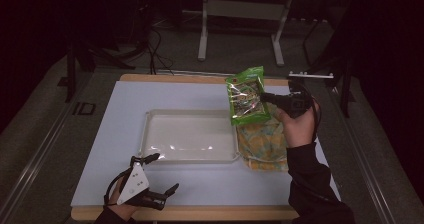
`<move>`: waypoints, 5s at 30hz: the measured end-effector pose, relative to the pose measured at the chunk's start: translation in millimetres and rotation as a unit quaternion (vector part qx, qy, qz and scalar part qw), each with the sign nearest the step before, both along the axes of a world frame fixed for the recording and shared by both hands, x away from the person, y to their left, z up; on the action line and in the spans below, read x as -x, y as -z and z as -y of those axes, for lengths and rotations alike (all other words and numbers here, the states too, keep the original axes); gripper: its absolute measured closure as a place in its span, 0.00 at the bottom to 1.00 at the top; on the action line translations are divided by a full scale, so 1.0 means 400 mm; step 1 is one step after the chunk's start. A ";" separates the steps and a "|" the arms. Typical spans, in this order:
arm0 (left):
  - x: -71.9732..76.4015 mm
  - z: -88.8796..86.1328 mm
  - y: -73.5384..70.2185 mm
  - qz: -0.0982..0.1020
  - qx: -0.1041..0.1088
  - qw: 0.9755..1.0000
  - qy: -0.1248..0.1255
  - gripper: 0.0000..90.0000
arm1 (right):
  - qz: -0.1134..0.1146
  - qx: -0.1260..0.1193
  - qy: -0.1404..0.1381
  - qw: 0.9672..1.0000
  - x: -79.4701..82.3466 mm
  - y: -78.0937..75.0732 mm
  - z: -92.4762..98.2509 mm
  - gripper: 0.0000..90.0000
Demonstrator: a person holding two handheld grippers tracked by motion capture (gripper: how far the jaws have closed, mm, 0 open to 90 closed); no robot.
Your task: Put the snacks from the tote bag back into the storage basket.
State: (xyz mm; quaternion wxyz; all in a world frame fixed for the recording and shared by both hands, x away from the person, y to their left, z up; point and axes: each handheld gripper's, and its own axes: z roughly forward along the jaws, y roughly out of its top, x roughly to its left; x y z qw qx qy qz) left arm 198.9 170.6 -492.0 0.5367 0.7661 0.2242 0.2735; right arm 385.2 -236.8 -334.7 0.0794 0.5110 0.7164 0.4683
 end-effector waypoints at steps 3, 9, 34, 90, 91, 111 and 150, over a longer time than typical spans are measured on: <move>0.000 0.000 0.000 0.000 -0.001 1.000 0.001 0.00 | -0.001 -0.002 -0.003 1.000 -0.002 0.003 -0.017 0.99; 0.001 0.000 0.000 0.000 -0.001 1.000 0.002 0.00 | 0.000 -0.003 -0.009 1.000 -0.005 0.009 -0.045 0.99; 0.002 0.002 0.000 0.001 -0.001 1.000 0.004 0.00 | -0.004 -0.032 -0.031 0.999 -0.003 0.054 -0.143 0.99; 0.002 0.003 0.000 0.001 -0.002 1.000 0.008 0.00 | -0.090 -0.086 0.009 0.992 0.031 0.370 -0.219 0.99; 0.002 0.003 0.000 0.001 -0.003 1.000 0.008 0.00 | -0.093 -0.086 0.008 0.992 0.032 0.373 -0.219 0.99; 0.002 0.003 0.000 0.003 -0.005 1.000 0.007 0.00 | -0.119 -0.063 0.002 0.991 0.055 0.427 -0.230 0.99; 0.003 0.003 -0.001 0.004 -0.007 1.000 0.008 0.00 | -0.118 0.015 -0.016 0.993 0.030 0.407 -0.250 0.69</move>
